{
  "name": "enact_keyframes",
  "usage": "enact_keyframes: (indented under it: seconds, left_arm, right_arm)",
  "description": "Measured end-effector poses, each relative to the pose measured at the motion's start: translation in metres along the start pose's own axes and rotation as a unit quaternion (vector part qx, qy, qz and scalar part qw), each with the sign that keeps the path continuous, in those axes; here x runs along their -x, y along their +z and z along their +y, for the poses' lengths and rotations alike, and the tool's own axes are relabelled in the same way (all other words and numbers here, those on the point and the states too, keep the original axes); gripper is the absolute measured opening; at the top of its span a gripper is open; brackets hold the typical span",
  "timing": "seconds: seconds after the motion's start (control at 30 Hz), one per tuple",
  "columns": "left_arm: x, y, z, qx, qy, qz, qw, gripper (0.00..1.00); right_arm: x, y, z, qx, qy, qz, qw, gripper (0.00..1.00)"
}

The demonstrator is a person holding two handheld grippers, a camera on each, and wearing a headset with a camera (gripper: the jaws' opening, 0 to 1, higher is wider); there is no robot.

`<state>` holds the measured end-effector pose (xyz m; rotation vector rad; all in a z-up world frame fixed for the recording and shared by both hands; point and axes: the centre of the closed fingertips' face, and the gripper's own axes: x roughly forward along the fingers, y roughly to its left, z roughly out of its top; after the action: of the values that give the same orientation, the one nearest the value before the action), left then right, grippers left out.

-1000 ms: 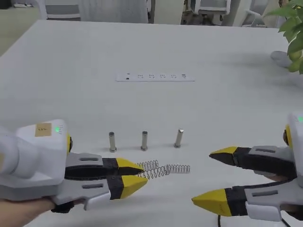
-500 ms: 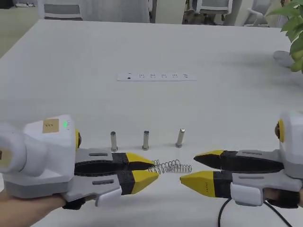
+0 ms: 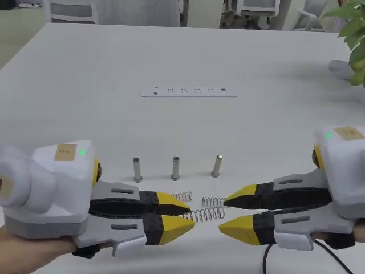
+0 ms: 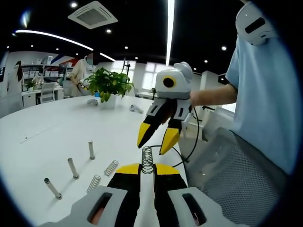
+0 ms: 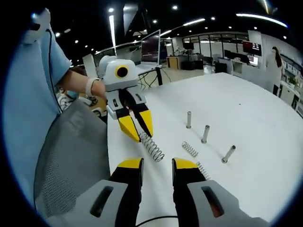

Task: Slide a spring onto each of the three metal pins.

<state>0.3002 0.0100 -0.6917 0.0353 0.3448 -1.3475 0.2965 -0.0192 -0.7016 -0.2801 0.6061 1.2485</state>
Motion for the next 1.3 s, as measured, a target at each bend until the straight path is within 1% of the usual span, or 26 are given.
enact_keyframes:
  seconds: [0.1, 0.2, 0.23, 0.27, 0.43, 0.5, 0.53, 0.57, 0.6, 0.63, 0.67, 0.7, 0.73, 0.77, 0.8, 0.83, 0.9, 1.0, 1.03, 1.07, 1.1, 1.13, 1.17, 1.2, 1.27, 1.3]
  left_arm:
    - [0.000, 0.000, -0.001, 0.000, -0.001, 0.001, 1.0000, 0.02]
    - [0.000, 0.000, -0.001, 0.002, -0.003, 0.001, 1.0000, 0.02]
    - [-0.001, -0.001, -0.001, 0.001, -0.002, 0.001, 1.0000, 0.02]
    - [0.000, -0.001, 0.000, 0.001, -0.001, 0.002, 1.0000, 0.02]
    - [-0.001, -0.002, -0.001, 0.001, -0.005, 0.003, 1.0000, 0.02]
    - [-0.001, -0.002, -0.001, 0.002, -0.005, 0.005, 1.0000, 0.02]
    - [-0.002, -0.002, 0.000, 0.002, -0.003, 0.004, 1.0000, 0.02]
    - [-0.002, -0.002, 0.001, 0.001, 0.000, 0.004, 1.0000, 0.02]
    - [-0.002, -0.002, 0.002, 0.003, 0.001, 0.002, 1.0000, 0.02]
    - [-0.002, -0.001, 0.003, 0.004, 0.004, 0.000, 1.0000, 0.02]
    - [-0.002, -0.001, 0.004, 0.003, 0.006, 0.000, 1.0000, 0.02]
    - [-0.002, -0.001, 0.005, 0.004, 0.007, 0.000, 1.0000, 0.02]
    - [-0.001, 0.000, 0.007, 0.003, 0.012, -0.002, 0.9999, 0.02]
    - [-0.001, 0.000, 0.008, 0.003, 0.014, -0.003, 0.9999, 0.02]
    - [-0.001, 0.001, 0.009, 0.004, 0.014, -0.004, 0.9999, 0.02]
    - [0.000, 0.001, 0.009, 0.003, 0.015, -0.005, 0.9999, 0.02]
    - [0.000, 0.002, 0.010, 0.003, 0.018, -0.006, 0.9998, 0.02]
    - [0.000, 0.005, 0.012, 0.002, 0.024, -0.013, 0.9996, 0.02]
    - [0.000, 0.007, 0.013, 0.001, 0.027, -0.017, 0.9995, 0.02]
    - [0.000, 0.009, 0.013, 0.001, 0.029, -0.020, 0.9994, 0.02]
    - [0.000, 0.010, 0.014, 0.000, 0.032, -0.023, 0.9992, 0.02]
    - [0.000, 0.011, 0.014, 0.000, 0.034, -0.025, 0.9991, 0.02]
    - [0.001, 0.013, 0.016, -0.001, 0.040, -0.028, 0.9988, 0.02]
    - [0.001, 0.015, 0.018, -0.002, 0.045, -0.032, 0.9985, 0.02]
    - [0.001, 0.018, 0.020, -0.003, 0.052, -0.037, 0.9979, 0.02]
    - [0.001, 0.019, 0.021, -0.003, 0.055, -0.039, 0.9977, 0.02]
  right_arm:
    - [-0.002, 0.000, 0.000, 0.033, -0.001, 0.011, 0.9994, 0.20]
    - [-0.003, 0.002, 0.000, 0.035, -0.001, 0.010, 0.9993, 0.17]
    - [-0.003, 0.003, -0.001, 0.029, 0.001, 0.005, 0.9996, 0.16]
    - [-0.003, 0.004, -0.001, 0.013, 0.004, -0.001, 0.9999, 0.16]
    - [-0.002, 0.002, -0.003, 0.029, -0.002, 0.005, 0.9996, 0.15]
    - [-0.002, 0.002, -0.002, 0.032, 0.003, 0.007, 0.9995, 0.15]
    - [-0.003, 0.002, 0.000, 0.022, 0.006, 0.007, 0.9997, 0.16]
    - [-0.003, 0.001, 0.002, -0.002, 0.013, 0.003, 0.9999, 0.17]
    - [-0.003, 0.000, 0.001, -0.010, 0.013, -0.002, 0.9999, 0.18]
    - [-0.002, 0.002, -0.002, -0.029, 0.008, -0.016, 0.9994, 0.18]
    - [-0.002, 0.002, -0.002, -0.037, 0.007, -0.019, 0.9991, 0.18]
    - [-0.001, 0.002, -0.004, -0.059, 0.001, -0.029, 0.9978, 0.17]
    - [0.000, 0.004, -0.005, -0.068, -0.001, -0.040, 0.9969, 0.18]
    - [0.000, 0.006, -0.005, -0.087, -0.002, -0.051, 0.9949, 0.19]
    - [0.000, 0.005, -0.007, -0.101, -0.008, -0.053, 0.9934, 0.20]
    - [0.002, 0.006, -0.015, -0.113, -0.014, -0.066, 0.9913, 0.21]
    - [0.003, 0.009, -0.018, -0.137, -0.020, -0.082, 0.9870, 0.21]
    - [0.005, 0.013, -0.021, -0.159, -0.022, -0.103, 0.9817, 0.20]
    - [0.005, 0.017, -0.021, -0.170, -0.022, -0.114, 0.9785, 0.21]
    - [0.005, 0.020, -0.023, -0.195, -0.023, -0.127, 0.9723, 0.22]
    - [0.005, 0.021, -0.021, -0.203, -0.019, -0.132, 0.9701, 0.23]
    - [0.006, 0.024, -0.024, -0.219, -0.021, -0.147, 0.9642, 0.23]
    - [0.007, 0.027, -0.026, -0.232, -0.024, -0.158, 0.9596, 0.23]
    - [0.009, 0.030, -0.029, -0.248, -0.026, -0.174, 0.9525, 0.23]
    - [0.011, 0.034, -0.034, -0.276, -0.029, -0.194, 0.9409, 0.23]
    - [0.013, 0.038, -0.038, -0.297, -0.029, -0.216, 0.9297, 0.22]
